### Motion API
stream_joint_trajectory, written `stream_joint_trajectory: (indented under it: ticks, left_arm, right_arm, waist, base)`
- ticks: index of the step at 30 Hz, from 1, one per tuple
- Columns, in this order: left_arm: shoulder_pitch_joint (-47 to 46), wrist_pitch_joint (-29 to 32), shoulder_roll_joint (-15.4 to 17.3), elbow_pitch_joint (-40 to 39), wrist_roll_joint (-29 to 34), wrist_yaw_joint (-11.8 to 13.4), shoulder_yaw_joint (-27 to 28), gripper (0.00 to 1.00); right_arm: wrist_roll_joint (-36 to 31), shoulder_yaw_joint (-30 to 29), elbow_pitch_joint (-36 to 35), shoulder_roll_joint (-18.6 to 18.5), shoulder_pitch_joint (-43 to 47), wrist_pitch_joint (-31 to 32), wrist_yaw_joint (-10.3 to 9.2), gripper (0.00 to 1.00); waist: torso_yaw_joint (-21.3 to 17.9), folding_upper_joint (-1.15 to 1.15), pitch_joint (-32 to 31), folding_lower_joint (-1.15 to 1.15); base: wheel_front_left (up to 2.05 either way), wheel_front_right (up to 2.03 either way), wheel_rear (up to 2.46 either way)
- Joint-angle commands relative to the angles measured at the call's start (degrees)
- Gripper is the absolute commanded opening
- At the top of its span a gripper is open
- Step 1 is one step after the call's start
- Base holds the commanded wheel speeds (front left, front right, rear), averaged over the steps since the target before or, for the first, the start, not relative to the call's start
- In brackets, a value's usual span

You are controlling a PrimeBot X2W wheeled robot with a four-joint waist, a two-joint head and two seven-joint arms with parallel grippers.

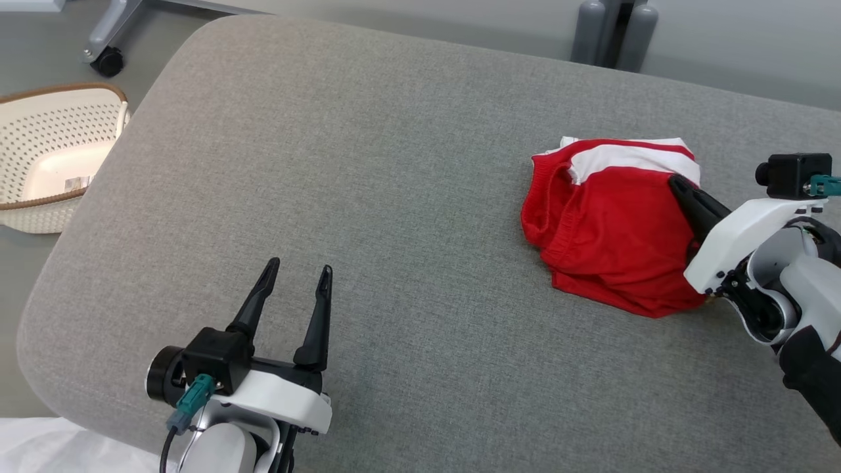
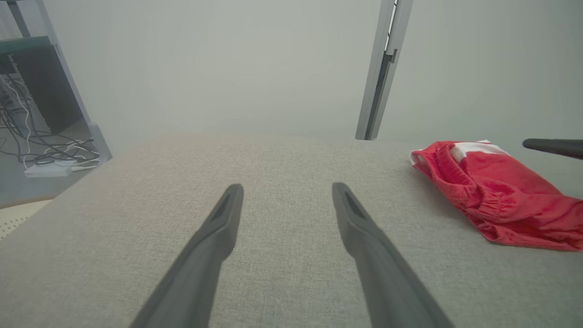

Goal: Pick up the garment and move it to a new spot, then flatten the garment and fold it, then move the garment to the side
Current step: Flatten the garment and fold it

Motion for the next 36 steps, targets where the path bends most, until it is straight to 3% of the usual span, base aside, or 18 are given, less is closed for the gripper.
stream_joint_trajectory:
  ticks: [1, 10, 20, 30, 36]
  left_arm:
    - [-1.1, -0.2, 0.2, 0.0, 0.0, -0.3, 0.0, 1.0]
    - [-2.3, -0.2, 0.2, -0.3, -0.6, 0.0, -0.9, 1.0]
    - [-3.2, -0.2, 0.2, -0.8, -0.9, 0.5, -1.7, 1.0]
    - [-1.8, -0.2, 0.2, -0.4, 0.5, 0.5, -0.5, 1.0]
    - [-0.3, -0.2, 0.2, -0.4, 1.3, 0.2, 0.7, 1.0]
  right_arm:
    - [0.8, 0.0, 0.8, 0.0, -0.8, 0.5, 0.03, 0.0]
    - [3.9, 0.8, 7.3, -0.7, -5.3, 0.5, 0.03, 0.0]
    - [5.2, 4.4, 10.7, 0.8, -6.0, -0.3, 0.03, 0.0]
    - [5.6, 7.3, 5.7, 1.5, -5.0, -8.0, 0.03, 0.0]
    - [4.1, 5.0, 2.3, 0.5, -2.7, -8.9, 0.03, 0.0]
  waist:
    - [0.8, 0.0, 0.8, 0.0]
    - [3.9, 0.0, 4.0, 0.0]
    - [4.0, 0.0, 5.8, 0.0]
    - [0.4, 0.0, 0.7, 0.0]
    - [-2.4, 0.0, -3.2, 0.0]
  base:
    - [0.0, 0.0, 0.0]
    - [0.0, 0.0, 0.0]
    - [0.0, 0.0, 0.0]
    - [0.0, 0.0, 0.0]
    - [0.0, 0.0, 0.0]
